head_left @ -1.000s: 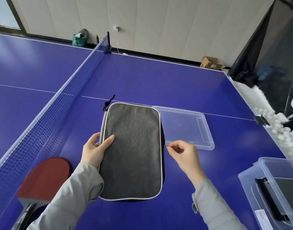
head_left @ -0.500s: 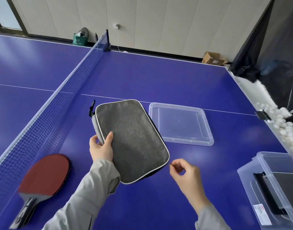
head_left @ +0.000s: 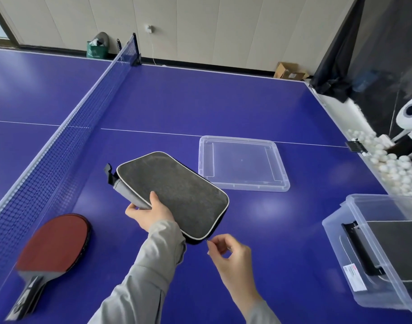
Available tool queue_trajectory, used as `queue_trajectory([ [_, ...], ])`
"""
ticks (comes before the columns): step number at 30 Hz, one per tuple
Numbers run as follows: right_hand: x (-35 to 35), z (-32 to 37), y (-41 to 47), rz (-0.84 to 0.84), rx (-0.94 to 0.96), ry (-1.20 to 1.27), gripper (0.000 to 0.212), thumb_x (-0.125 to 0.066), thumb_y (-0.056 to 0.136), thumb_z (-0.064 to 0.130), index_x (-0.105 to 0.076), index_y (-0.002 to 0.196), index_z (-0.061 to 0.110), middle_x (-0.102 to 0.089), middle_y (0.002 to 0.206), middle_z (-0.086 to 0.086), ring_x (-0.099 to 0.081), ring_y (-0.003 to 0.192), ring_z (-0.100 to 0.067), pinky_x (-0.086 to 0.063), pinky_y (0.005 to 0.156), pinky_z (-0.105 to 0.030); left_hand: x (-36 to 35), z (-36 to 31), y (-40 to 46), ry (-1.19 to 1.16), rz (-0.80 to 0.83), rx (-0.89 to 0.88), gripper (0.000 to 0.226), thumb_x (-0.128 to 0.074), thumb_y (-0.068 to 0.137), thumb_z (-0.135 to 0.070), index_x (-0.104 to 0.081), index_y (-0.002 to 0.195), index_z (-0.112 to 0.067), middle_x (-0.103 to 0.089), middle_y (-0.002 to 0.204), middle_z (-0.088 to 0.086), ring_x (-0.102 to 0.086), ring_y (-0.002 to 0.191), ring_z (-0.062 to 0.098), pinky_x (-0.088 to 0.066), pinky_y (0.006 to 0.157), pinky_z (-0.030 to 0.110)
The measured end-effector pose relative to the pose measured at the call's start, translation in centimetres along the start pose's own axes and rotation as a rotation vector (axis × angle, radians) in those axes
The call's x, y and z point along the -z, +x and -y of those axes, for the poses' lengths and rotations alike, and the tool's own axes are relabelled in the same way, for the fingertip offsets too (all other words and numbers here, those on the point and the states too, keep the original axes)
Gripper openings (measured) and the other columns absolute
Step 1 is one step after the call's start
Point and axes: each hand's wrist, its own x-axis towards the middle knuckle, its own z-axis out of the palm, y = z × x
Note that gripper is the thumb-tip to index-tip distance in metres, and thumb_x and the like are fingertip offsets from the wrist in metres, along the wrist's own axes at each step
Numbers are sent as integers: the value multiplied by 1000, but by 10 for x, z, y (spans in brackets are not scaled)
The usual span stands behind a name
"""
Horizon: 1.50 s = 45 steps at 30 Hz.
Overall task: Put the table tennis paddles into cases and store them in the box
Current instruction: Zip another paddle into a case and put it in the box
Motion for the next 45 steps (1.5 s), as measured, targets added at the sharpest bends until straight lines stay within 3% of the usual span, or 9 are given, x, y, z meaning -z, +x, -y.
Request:
queue_trajectory([
  [12,-26,10,-19,-57,-15,68,21,-70,82,8,-66,72,27,-66,62,9,-60,60,-8,-46,58,-14,-1,8,-12,-31,-10,28,45,-61,88,-32,-36,122,-16,-54,99,3,-54,69,15,-37,60,19],
  [17,-31,6,-23,-12,36,44,8,-72,82,12,-70,76,17,-66,64,14,-61,64,-6,-46,60,-13,5,11,-8,-20,38,-3,43,-63,87,-30,-38,120,-16,-49,86,-5,-50,62,7,-34,44,7],
  [22,-2,0,-16,-149,83,18,18,-69,81,34,-58,69,27,-62,65,13,-54,59,-2,-41,58,-9,26,17,22,77,195,-30,39,-69,83,-35,-44,109,-21,-52,81,-6,-54,67,14,-42,60,23],
  [26,35,-10,13,-293,-94,109,9,-65,88,19,-61,89,27,-66,83,7,-57,74,0,-41,64,-7,45,21,50,149,498,18,29,-75,78,-34,-56,98,-22,-65,76,7,-63,69,26,-55,71,40],
  [29,56,-10,37,-168,-212,164,13,-58,93,23,-59,104,30,-63,101,10,-57,88,10,-43,74,-4,58,22,60,180,764,148,33,-77,73,-38,-64,99,-22,-70,90,10,-67,76,27,-56,70,41],
  [32,68,-5,50,61,-301,226,21,-52,96,31,-61,114,26,-66,113,5,-61,108,-8,-51,92,-29,64,25,63,179,949,254,38,-79,70,-41,-68,103,-25,-72,99,8,-70,82,24,-56,69,38],
  [37,63,8,36,428,-312,379,32,-57,91,43,-59,119,28,-68,115,6,-64,108,-9,-54,83,-26,60,37,60,148,1027,342,35,-75,73,-40,-69,105,-28,-72,104,8,-70,87,25,-57,72,39],
  [42,52,6,22,298,-275,356,33,-61,90,13,-55,118,28,-71,107,5,-67,97,-7,-51,78,-16,48,40,45,302,953,260,51,-77,74,-38,-61,120,-22,-70,108,10,-68,86,23,-53,76,37],
  [45,44,11,20,135,-166,110,36,-62,87,9,-53,115,29,-70,101,10,-67,87,-2,-51,74,-16,38,38,23,538,872,114,64,-66,88,-26,-35,143,-23,-49,136,4,-55,103,17,-47,76,34],
])
